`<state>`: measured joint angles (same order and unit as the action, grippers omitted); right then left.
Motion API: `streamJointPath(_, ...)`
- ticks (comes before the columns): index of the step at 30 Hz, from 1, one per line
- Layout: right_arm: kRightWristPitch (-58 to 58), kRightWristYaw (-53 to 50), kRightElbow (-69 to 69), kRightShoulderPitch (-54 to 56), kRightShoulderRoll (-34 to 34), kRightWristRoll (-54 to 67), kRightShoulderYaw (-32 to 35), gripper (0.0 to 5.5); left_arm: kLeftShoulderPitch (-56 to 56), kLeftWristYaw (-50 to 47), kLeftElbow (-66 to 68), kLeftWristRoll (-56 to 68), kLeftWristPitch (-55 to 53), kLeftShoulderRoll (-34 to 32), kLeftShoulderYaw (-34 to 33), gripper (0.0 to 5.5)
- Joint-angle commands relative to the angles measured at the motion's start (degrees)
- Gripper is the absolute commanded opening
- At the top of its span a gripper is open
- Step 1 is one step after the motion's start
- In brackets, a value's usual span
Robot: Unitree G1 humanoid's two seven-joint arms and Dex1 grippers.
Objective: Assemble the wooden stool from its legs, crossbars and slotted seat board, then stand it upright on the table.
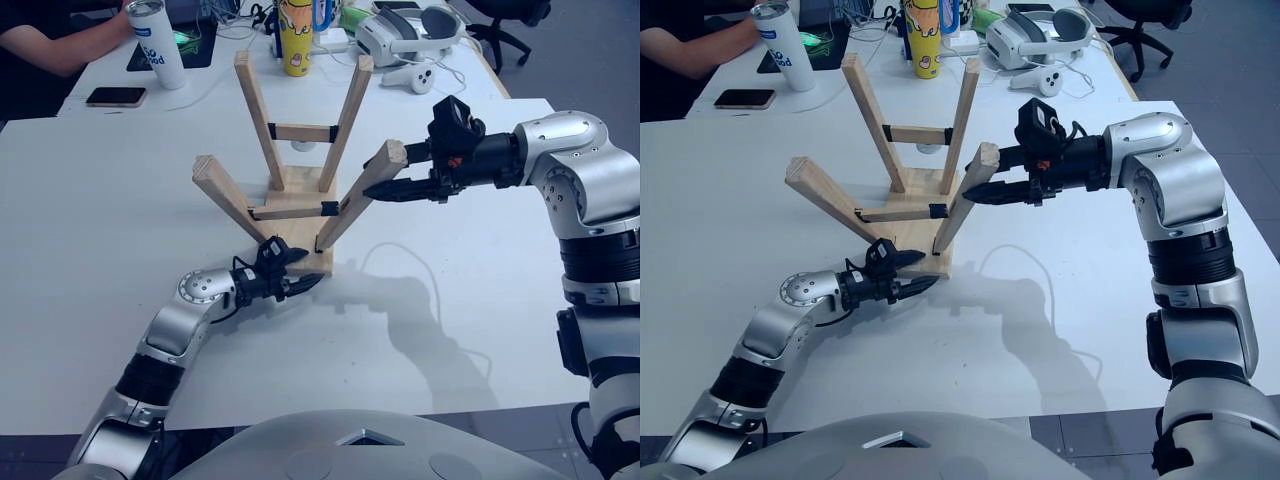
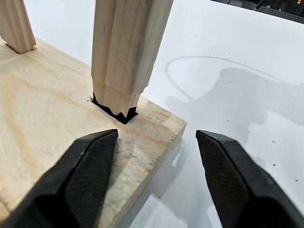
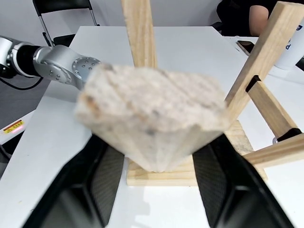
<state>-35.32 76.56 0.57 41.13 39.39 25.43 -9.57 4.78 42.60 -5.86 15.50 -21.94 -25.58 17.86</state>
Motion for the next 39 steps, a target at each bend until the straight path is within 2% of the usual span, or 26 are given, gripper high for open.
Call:
streamJointPath(1,-0.97,-0.97,0.29,-2.82,-1.73,-2.16,-4.65,2.06,-2.29,-0.27,2.82,-1.96,-2.63,0.0,1.64,3.05)
streamJointPath(15,2.61,-0.93,13.98,-0.64,-5.35,-6.76,-11.49,2.06,-2.31,-0.46,4.97,-2.48,-1.19,1.03,1.94,3.05)
streamJointPath(24,2.7,-1.07,3.31,-2.2,-6.68,-4.28,-14.18,2.06,-2.83,-0.84,5.41,-2.54,-1.29,1.45,2.03,3.05)
streamJointPath(30,4.46,-7.45,11.91,-0.77,-12.22,-5.82,-12.98,2.06,-2.7,-0.96,5.56,-2.44,-1.45,1.87,2.31,3.05)
streamJointPath(32,7.46,-8.33,15.1,-0.76,-12.78,-8.85,-14.82,2.06,-2.67,-0.82,5.6,-2.53,-1.55,1.94,2.34,3.05)
streamJointPath(36,8.19,-5.22,10.16,-3.92,-11.44,-7.78,-17.09,2.06,-2.24,-0.34,5.67,-2.6,-1.77,1.82,2.46,3.05)
streamJointPath(39,7.16,-6.94,10.83,-4.75,-11.66,-8.08,-17.3,2.05,-2.88,-0.46,4.27,-1.47,-0.42,2.15,0.86,3.05)
